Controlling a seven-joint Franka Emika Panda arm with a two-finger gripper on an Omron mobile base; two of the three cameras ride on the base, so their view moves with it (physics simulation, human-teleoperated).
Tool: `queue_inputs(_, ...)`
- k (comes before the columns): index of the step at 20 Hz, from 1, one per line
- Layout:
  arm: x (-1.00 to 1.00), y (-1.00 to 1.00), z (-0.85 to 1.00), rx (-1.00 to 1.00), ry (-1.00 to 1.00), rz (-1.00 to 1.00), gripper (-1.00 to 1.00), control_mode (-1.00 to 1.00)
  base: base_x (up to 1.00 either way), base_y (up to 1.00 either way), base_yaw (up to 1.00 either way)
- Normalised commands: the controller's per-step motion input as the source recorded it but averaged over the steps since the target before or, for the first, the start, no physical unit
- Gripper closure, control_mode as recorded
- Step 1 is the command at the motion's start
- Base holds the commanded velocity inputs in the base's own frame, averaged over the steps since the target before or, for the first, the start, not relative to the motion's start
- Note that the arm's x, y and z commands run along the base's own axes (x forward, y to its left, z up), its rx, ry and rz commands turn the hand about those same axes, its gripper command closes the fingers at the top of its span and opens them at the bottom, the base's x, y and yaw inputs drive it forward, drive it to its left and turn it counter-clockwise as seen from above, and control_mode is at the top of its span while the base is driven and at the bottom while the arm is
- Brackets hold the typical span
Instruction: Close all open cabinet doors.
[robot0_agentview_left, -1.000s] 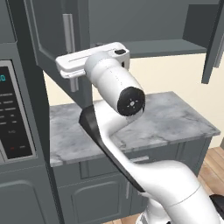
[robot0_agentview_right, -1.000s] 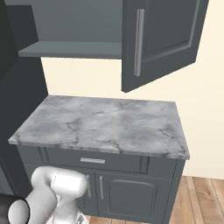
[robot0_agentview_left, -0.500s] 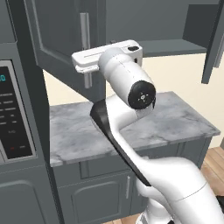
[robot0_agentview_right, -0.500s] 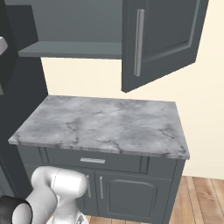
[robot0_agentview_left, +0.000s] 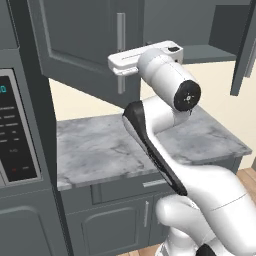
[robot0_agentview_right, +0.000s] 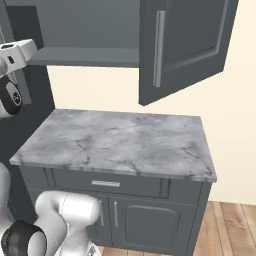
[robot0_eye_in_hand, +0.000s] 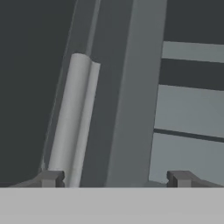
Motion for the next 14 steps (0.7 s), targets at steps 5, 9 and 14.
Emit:
queue_inputs(5,0.5,-0.26,0.0,0.0,0.02,-0.04,-1.0,-1.0,0.0,0.0,0.0)
queue_inputs(9,0.59,-0.13,0.0,0.0,0.08,-0.11,-1.0,-1.0,0.0,0.0,0.0)
queue_inputs(14,0.59,-0.11,0.0,0.0,0.17,-0.11,-1.0,-1.0,0.0,0.0,0.0)
